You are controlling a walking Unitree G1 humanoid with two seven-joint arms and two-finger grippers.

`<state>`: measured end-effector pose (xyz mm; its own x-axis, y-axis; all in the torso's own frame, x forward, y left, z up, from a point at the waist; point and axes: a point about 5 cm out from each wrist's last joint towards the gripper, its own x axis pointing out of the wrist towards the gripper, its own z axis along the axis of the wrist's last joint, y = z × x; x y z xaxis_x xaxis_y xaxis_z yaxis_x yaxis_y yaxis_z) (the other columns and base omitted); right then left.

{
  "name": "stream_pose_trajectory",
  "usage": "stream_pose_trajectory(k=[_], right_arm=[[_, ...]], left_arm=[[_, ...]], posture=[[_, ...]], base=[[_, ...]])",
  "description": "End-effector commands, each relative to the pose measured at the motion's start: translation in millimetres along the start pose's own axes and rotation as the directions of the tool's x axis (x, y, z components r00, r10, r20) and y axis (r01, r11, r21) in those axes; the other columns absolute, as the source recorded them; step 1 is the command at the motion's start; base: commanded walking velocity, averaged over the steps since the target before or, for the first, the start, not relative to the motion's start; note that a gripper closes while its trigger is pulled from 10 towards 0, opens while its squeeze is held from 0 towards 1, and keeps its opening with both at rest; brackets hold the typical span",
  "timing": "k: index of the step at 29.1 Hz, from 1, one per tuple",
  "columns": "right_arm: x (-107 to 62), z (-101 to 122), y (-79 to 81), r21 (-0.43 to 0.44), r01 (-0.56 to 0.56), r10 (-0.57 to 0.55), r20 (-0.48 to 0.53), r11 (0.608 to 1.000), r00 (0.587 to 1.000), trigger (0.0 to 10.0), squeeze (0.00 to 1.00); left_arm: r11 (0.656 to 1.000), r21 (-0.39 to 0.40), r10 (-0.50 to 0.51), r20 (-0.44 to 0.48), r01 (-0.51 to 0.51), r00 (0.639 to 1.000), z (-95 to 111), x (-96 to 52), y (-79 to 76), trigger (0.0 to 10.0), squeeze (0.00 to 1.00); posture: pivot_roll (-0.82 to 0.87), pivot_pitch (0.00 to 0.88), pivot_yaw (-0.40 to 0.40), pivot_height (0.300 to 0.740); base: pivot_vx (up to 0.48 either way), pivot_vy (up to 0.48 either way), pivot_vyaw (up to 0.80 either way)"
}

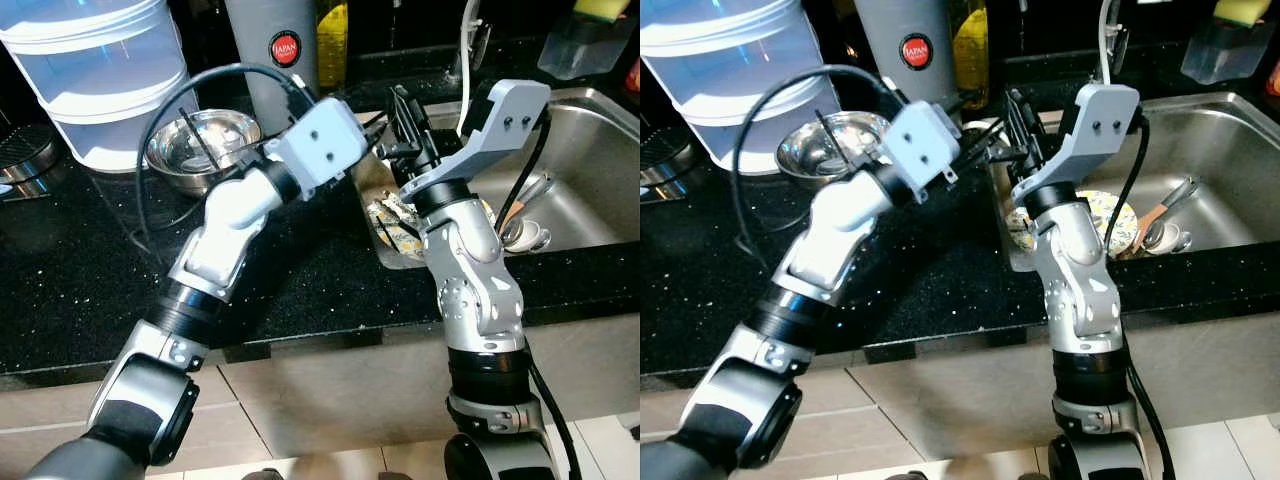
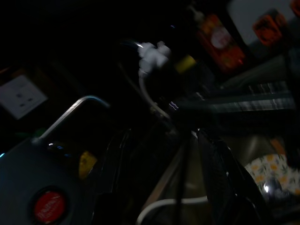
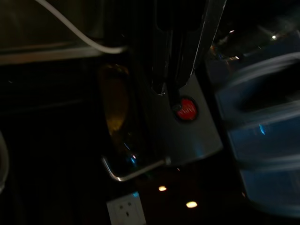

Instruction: Kitchen organization

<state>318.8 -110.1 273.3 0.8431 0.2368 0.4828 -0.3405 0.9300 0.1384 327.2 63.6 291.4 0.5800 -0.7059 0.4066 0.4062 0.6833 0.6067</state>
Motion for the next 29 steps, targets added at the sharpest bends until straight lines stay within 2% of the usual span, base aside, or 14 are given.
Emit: stream_pose_trajectory(k=[1,2,4,5,6,7,8,9,13,15,17,22,26,29], right_arm=[[1.6,0.4,-7.1,-0.034,0.024,-0.024,0.005,0.999,1.0,10.0,0.0],[1.6,0.4,-7.1,-0.034,0.024,-0.024,0.005,0.999,1.0,10.0,0.0],[3.1,1.6,-13.8,-0.049,0.038,-0.038,0.008,0.998,0.999,10.0,0.0],[3.1,1.6,-13.8,-0.049,0.038,-0.038,0.008,0.998,0.999,10.0,0.0],[4.3,2.2,-16.3,-0.052,0.039,-0.039,0.009,0.998,0.999,10.0,0.0],[4.3,2.2,-16.3,-0.052,0.039,-0.039,0.009,0.998,0.999,10.0,0.0],[5.8,1.8,-17.8,-0.057,0.034,-0.033,0.004,0.998,0.999,10.0,0.0],[8.1,0.3,-19.5,-0.052,0.025,-0.026,-0.005,0.998,1.0,10.0,0.0],[9.4,-0.5,-20.6,-0.032,0.026,-0.026,-0.009,0.999,1.0,10.0,0.0],[10.8,-0.7,-21.8,0.001,0.029,-0.029,-0.006,1.0,1.0,10.0,0.0],[11.2,-0.7,-22.3,0.004,0.029,-0.029,-0.005,1.0,1.0,10.0,0.0],[11.9,-0.7,-23.4,0.003,0.03,-0.03,-0.003,1.0,1.0,10.0,0.0],[11.5,-1.0,-24.8,-0.001,0.036,-0.036,-0.003,0.999,0.999,10.0,0.0],[10.6,-0.9,-25.5,-0.003,0.038,-0.038,-0.004,0.999,0.999,10.0,0.0]], left_arm=[[0.989,-0.107,0.102,-0.048,-0.107,0.994,-4.7,-16.9,10.8,10.0,0.0],[0.989,-0.107,0.102,-0.048,-0.107,0.994,-4.7,-16.9,10.8,10.0,0.0],[0.961,-0.204,0.169,-0.096,-0.185,0.981,-8.6,-31.9,14.6,10.0,0.0],[0.961,-0.204,0.169,-0.096,-0.185,0.981,-8.6,-31.9,14.6,10.0,0.0],[0.94,-0.253,0.199,-0.131,-0.227,0.971,-11.8,-39.6,14.5,10.0,0.0],[0.94,-0.253,0.199,-0.131,-0.227,0.971,-11.8,-39.6,14.5,10.0,0.0],[0.916,-0.293,0.232,-0.171,-0.274,0.957,-16.7,-47.1,14.3,10.0,0.0],[0.85,-0.347,0.322,-0.252,-0.396,0.912,-25.3,-58.4,19.1,10.0,0.0],[0.829,-0.329,0.366,-0.293,-0.452,0.884,-29.3,-62.8,24.6,10.0,0.0],[0.801,-0.315,0.412,-0.327,-0.509,0.851,-30.1,-66.4,31.9,10.0,0.0],[0.794,-0.321,0.412,-0.34,-0.516,0.845,-29.4,-66.8,32.3,10.0,0.0],[0.801,-0.292,0.408,-0.372,-0.523,0.834,-29.9,-67.3,30.3,10.0,0.0],[0.787,-0.289,0.421,-0.394,-0.545,0.817,-31.7,-65.7,30.2,10.0,0.0],[0.796,-0.286,0.414,-0.385,-0.534,0.825,-30.2,-62.7,29.7,10.0,0.0]], posture=[[0.06,0.035,0.047,0.74],[0.06,0.035,0.047,0.74],[0.07,0.039,0.037,0.74],[0.07,0.039,0.037,0.74],[0.08,0.041,0.028,0.74],[0.08,0.041,0.028,0.74],[0.09,0.043,0.021,0.74],[0.09,0.046,0.011,0.74],[0.1,0.05,0.0,0.74],[0.1,0.05,0.0,0.74],[0.11,0.051,-0.002,0.74],[0.11,0.051,-0.002,0.74],[0.09,0.053,0.006,0.74],[0.09,0.054,0.01,0.74]], base=[[0.0,0.0,0.0],[0.0,0.0,0.0],[0.0,0.0,0.0],[0.0,0.0,0.0],[0.0,0.0,0.0],[0.0,0.0,0.0],[0.0,0.0,0.0],[0.0,0.0,0.0],[0.0,0.0,0.0],[0.0,0.0,0.0],[0.0,0.0,0.0],[0.0,0.0,0.0],[0.0,-0.465,0.0],[0.0,-0.461,0.0]])
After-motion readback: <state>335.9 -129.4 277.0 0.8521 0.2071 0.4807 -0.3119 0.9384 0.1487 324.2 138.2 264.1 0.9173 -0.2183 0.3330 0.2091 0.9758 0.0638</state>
